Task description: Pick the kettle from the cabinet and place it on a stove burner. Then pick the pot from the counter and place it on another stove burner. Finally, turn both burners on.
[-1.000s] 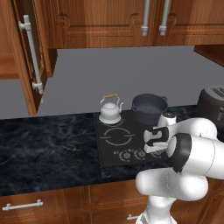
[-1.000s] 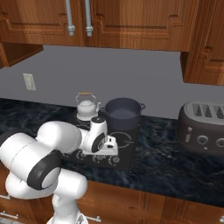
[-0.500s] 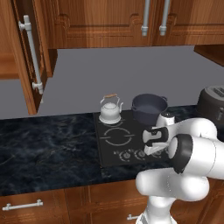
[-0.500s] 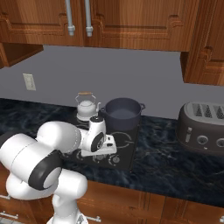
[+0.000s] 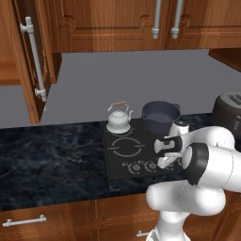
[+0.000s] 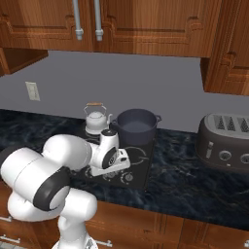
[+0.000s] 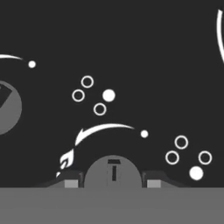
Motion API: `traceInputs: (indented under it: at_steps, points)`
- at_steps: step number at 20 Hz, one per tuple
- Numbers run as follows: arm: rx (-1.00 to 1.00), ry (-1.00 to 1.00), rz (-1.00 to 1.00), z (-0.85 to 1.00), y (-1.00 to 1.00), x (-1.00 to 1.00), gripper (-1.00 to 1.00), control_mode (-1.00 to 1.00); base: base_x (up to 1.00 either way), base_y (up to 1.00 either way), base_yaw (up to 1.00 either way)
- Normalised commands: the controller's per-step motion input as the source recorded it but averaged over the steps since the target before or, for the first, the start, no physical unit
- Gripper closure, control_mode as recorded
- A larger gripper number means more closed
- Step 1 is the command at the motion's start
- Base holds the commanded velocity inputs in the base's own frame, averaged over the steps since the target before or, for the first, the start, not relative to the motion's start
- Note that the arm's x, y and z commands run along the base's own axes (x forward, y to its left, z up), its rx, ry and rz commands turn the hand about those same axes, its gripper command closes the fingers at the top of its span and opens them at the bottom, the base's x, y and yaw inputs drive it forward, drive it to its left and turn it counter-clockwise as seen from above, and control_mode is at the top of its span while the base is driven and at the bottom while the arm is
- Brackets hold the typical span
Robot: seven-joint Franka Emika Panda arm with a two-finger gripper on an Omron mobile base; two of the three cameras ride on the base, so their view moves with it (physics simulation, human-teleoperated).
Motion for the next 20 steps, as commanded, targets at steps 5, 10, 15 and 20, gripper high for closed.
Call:
traceInputs:
  at_steps: [5, 10, 15, 20]
  points:
    - [-0.01, 0.0, 0.22, -0.44, 0.12, -0.16, 1.0, -1.0, 0.0, 0.0, 0.0]
    - [-0.02, -0.02, 0.22, -0.45, 0.12, -0.17, 1.0, -1.0, 0.0, 0.0, 0.0]
    - [-0.04, -0.07, 0.21, -0.49, 0.16, -0.23, 1.0, -1.0, 0.0, 0.0, 0.0]
    - [-0.02, -0.06, 0.17, -0.37, 0.1, -0.27, 1.0, -1.0, 0.0, 0.0, 0.0]
